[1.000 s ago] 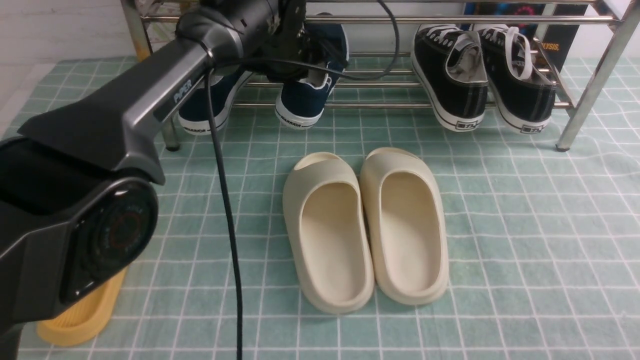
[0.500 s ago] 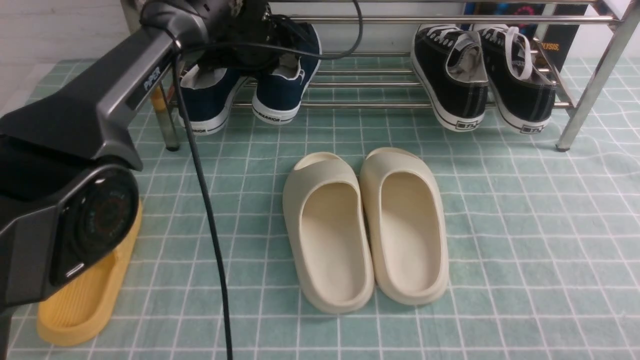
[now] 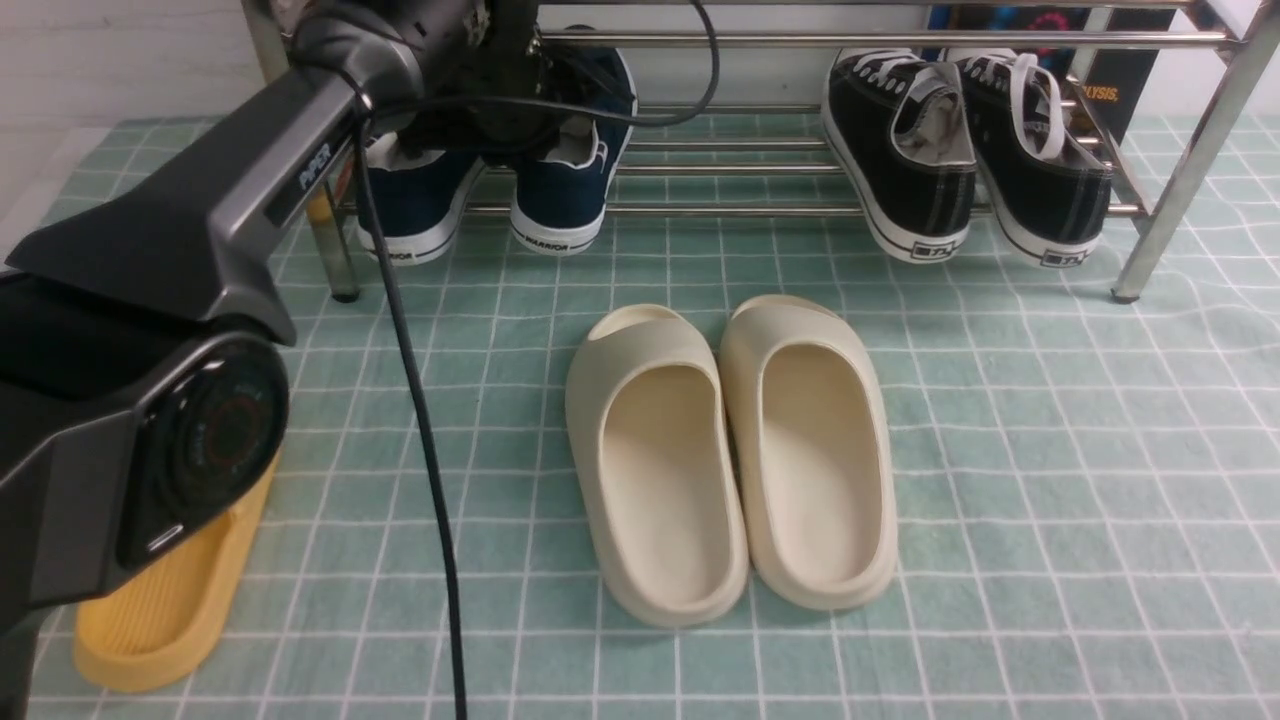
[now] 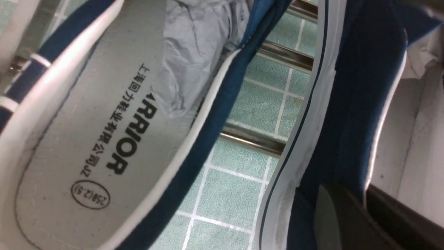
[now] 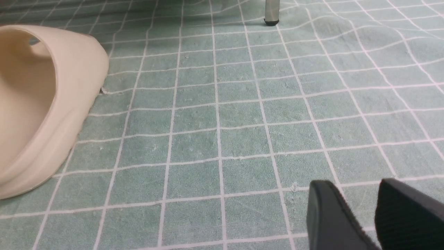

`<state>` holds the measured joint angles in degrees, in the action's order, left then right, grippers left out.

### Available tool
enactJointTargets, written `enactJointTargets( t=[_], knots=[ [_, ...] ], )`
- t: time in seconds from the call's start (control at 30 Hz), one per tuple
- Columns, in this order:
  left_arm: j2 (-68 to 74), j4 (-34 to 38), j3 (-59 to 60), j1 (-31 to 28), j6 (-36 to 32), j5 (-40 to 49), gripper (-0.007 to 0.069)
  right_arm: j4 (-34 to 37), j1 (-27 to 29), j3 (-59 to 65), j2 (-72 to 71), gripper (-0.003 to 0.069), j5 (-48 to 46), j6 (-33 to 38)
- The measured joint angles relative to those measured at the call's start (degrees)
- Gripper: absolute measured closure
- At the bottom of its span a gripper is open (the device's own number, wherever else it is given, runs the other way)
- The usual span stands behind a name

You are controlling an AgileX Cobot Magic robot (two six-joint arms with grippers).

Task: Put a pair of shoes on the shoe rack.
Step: Use the left arm to put a shoe into the shoe rack

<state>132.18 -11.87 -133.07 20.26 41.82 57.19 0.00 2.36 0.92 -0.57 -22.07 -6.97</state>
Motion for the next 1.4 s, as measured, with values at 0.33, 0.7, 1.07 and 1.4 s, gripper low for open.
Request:
enactJointTargets(
  t=[0.33, 0.7, 1.07, 1.4],
  knots=[
    [0.3, -0.3, 0.0, -0.7, 1.6, 0.4, 0.0565, 0.0, 0.0, 0.0, 0.0, 0.0419, 0.0, 0.0],
    [-0.6, 0.5, -0.1, -1.0, 0.4, -0.4, 0.0239, 0.0, 0.0, 0.0, 0.0, 0.0419, 0.0, 0.0],
    [-7.2, -2.9, -0.4, -1.1, -10.0, 9.5, 0.044, 0.0, 0.0, 0.0, 0.0, 0.0419, 0.0, 0.0],
    [-9.0, -9.8, 0.3, -5.0, -10.6, 14.3, 0.0638, 0.0, 0.0, 0.0, 0.0, 0.0419, 0.0, 0.0]
  ],
)
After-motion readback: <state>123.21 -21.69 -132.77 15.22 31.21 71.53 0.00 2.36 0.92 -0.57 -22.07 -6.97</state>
